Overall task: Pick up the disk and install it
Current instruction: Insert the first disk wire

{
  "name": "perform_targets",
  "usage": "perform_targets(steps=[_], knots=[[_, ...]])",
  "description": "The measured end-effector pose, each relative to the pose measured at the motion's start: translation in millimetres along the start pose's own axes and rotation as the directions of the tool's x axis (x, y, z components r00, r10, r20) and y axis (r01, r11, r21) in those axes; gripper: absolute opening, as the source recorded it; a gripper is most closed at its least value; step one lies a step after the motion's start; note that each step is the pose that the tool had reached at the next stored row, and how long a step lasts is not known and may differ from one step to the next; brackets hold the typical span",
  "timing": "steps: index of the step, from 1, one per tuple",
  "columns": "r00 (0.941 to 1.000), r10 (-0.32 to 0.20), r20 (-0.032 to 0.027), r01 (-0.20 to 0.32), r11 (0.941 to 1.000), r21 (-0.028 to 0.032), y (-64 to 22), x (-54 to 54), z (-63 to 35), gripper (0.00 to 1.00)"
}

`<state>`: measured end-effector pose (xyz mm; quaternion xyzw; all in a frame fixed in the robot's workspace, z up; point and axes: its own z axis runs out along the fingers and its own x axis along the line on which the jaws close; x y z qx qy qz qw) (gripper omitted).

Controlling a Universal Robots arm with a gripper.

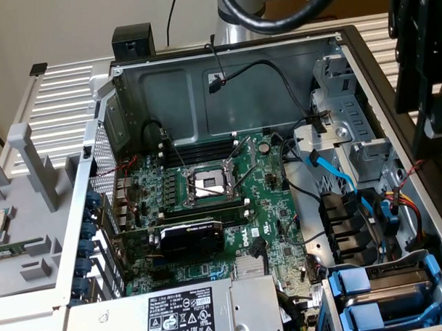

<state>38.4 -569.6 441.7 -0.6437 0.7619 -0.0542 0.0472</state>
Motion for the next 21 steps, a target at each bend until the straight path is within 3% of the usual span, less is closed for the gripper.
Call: perform_targets(steps=[21], knots=[[0.9985, 0.053, -0.0123, -0.053, 0.9983, -0.0216, -11.5, -12.2, 13.2, 0.51]])
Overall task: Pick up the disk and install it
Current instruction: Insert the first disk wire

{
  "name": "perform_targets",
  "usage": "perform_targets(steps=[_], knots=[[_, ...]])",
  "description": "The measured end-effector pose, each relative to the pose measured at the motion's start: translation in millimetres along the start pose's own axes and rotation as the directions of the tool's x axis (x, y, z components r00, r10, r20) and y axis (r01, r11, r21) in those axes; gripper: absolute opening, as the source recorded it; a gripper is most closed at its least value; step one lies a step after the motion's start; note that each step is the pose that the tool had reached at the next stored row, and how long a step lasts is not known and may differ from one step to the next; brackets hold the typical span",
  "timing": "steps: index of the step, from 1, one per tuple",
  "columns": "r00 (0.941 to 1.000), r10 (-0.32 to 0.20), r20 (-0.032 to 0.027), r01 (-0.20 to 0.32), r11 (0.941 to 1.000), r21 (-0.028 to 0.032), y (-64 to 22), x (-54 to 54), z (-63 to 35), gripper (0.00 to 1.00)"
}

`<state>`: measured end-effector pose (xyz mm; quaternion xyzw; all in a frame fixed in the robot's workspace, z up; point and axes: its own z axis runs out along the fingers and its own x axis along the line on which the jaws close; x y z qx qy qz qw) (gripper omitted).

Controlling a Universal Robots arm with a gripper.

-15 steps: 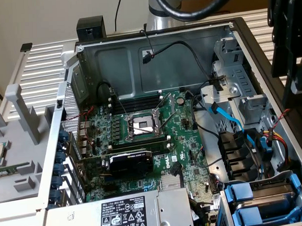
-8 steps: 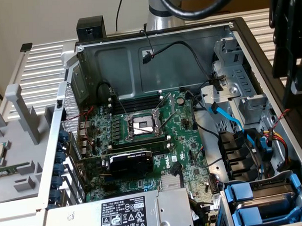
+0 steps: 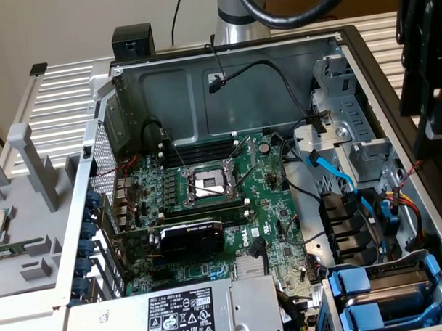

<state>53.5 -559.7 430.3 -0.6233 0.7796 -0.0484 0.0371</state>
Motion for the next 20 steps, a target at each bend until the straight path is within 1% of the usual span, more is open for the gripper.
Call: perform_targets(steps=[9, 11, 13, 16, 20], knots=[[0.9997, 0.022, -0.0056, -0.022, 0.9997, -0.0126, -4.2, -5.1, 6.5, 0.51], [0.9996, 0.029, -0.0069, -0.029, 0.9995, -0.0147, -5.1, -5.9, 7.8, 0.51], [0.9988, 0.048, -0.0094, -0.048, 0.9987, -0.0159, -4.9, -6.0, 8.4, 0.51], [0.9956, 0.092, -0.0156, -0.092, 0.9956, -0.0174, -5.0, -6.1, 8.8, 0.51], [0.9882, 0.152, -0.0233, -0.152, 0.9882, -0.0175, -5.0, -6.1, 9.0, 0.51]])
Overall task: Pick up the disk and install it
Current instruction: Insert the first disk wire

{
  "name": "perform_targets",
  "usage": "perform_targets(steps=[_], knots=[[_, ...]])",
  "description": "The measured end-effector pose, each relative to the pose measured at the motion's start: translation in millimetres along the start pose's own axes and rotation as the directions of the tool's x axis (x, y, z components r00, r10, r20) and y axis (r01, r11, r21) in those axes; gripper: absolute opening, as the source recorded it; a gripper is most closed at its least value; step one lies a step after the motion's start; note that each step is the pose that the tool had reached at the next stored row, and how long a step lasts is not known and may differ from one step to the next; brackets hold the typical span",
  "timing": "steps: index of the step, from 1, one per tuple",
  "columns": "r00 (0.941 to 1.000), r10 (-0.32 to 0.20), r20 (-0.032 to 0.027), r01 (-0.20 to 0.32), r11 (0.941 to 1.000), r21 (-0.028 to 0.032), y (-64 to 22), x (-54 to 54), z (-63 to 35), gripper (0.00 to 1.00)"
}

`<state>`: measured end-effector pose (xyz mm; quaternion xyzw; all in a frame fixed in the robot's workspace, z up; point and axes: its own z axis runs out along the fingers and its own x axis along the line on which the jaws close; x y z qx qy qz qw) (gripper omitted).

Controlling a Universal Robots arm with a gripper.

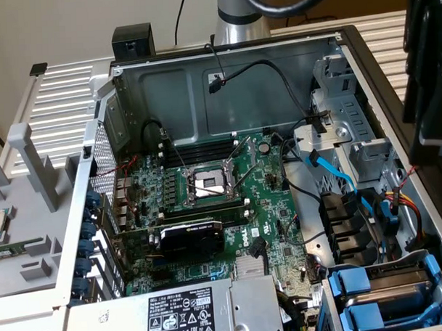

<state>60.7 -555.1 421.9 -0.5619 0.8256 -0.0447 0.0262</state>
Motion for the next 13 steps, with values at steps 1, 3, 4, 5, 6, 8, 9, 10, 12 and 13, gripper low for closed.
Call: perform_targets(steps=[1, 3, 4, 5, 6, 8, 9, 10, 12, 13], knots=[[0.9999, 0.013, -0.0015, -0.013, 0.9999, -0.0002, 0.0, 0.0, 0.0, 0.51], [0.9993, 0.038, -0.0052, -0.038, 0.9993, -0.0001, 0.0, 0.0, 0.0, 0.51], [0.9988, 0.049, -0.0071, -0.049, 0.9988, 0.0001, 0.0, 0.0, 0.0, 0.51], [0.9982, 0.060, -0.0094, -0.060, 0.9982, 0.0006, 0.0, 0.0, 0.0, 0.51], [0.9975, 0.070, -0.0122, -0.070, 0.9975, 0.0014, 0.0, 0.0, -0.1, 0.51], [0.9965, 0.082, -0.0176, -0.082, 0.9966, 0.0033, 0.0, 0.0, 0.0, 0.51], [0.9961, 0.086, -0.0196, -0.086, 0.9963, 0.0042, 0.0, 0.0, 0.0, 0.51], [0.9958, 0.089, -0.0215, -0.089, 0.9961, 0.0050, 0.0, -0.1, 0.0, 0.51], [0.9953, 0.092, -0.0291, -0.092, 0.9957, 0.0089, 0.0, -0.3, 0.0, 0.51], [0.9950, 0.093, -0.0347, -0.093, 0.9956, 0.0129, 0.1, -0.4, 0.0, 0.51]])
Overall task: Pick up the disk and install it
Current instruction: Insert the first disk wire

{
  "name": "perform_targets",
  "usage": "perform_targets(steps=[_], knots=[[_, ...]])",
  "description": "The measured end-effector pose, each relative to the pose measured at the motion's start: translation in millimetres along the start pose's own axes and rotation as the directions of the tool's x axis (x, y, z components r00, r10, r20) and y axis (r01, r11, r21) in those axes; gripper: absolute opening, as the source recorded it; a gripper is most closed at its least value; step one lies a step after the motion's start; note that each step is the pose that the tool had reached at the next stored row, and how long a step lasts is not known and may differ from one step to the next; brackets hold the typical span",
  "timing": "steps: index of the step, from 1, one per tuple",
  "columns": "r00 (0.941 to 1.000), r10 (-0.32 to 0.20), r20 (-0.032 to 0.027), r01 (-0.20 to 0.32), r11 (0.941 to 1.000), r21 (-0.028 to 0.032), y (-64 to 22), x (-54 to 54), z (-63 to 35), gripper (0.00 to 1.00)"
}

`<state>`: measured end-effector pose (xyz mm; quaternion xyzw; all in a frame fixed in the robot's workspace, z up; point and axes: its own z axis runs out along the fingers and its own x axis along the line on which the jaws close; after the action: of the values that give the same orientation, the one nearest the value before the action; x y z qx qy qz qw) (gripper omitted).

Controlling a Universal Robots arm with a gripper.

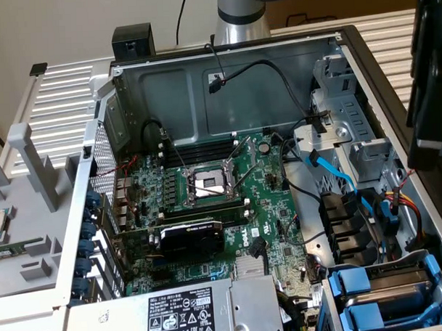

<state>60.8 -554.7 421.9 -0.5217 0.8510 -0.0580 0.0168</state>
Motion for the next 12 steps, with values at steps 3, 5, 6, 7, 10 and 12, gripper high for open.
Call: perform_targets(steps=[3, 5, 6, 7, 10, 12], knots=[[0.9999, 0.007, -0.0105, -0.007, 0.9999, 0.0082, 0.0, -0.2, 0.1, 0.51], [0.9998, 0.013, -0.0116, -0.013, 0.9999, 0.0082, 0.1, -0.2, 0.0, 0.51], [0.9998, 0.018, -0.0122, -0.018, 0.9998, 0.0081, 0.1, -0.2, 0.0, 0.51], [0.9996, 0.026, -0.0130, -0.026, 0.9996, 0.0078, 0.2, -0.2, 0.0, 0.51], [0.9978, 0.064, -0.0165, -0.064, 0.9979, 0.0066, 0.2, -0.3, 0.3, 0.51], [0.9962, 0.085, -0.0189, -0.085, 0.9964, 0.0061, 0.2, -0.2, 0.2, 0.51]])
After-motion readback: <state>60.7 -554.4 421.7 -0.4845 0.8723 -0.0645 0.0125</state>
